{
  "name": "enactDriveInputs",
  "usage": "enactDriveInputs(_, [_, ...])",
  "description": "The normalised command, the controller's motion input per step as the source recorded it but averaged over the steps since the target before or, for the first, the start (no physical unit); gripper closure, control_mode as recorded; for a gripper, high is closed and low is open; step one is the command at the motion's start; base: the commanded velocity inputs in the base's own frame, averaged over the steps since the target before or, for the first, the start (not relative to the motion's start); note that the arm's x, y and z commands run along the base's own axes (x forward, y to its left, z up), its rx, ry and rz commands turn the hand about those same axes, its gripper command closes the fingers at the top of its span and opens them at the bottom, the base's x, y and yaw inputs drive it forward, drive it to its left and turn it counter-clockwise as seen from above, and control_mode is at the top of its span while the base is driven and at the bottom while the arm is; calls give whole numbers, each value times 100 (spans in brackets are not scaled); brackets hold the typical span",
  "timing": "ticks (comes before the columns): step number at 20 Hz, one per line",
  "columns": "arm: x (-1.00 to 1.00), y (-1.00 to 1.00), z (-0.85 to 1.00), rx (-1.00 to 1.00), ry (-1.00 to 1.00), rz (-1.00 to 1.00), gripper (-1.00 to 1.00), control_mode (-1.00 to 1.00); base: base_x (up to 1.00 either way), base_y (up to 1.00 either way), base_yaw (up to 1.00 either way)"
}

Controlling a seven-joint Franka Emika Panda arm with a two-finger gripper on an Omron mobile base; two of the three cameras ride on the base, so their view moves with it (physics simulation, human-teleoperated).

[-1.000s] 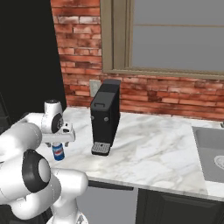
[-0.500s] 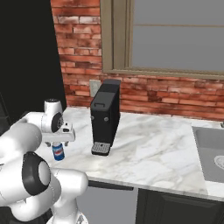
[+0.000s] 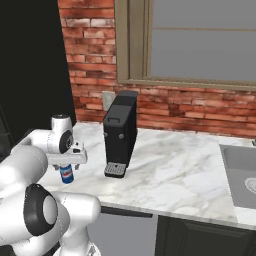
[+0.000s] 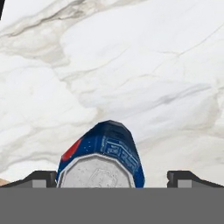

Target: Four empty soda cans are scattered around the kitchen. Gather all the cans and cluster them next to the stove for recycling.

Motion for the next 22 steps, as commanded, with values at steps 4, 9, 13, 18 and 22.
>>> enactDriveInputs(4, [0, 1, -11, 0, 0, 0, -100, -100, 0, 0, 0])
enactDriveInputs(9, [0, 0, -10, 0, 0, 0, -100, -100, 0, 0, 0])
enactDriveInputs(13, [0, 0, -1, 0, 0, 0, -100, -100, 0, 0, 0])
enactDriveInputs(18, [0, 2, -5, 0, 0, 0, -100, -100, 0, 0, 0])
enactDriveInputs(22, [0, 7, -19, 0, 0, 0, 100, -100, 0, 0, 0])
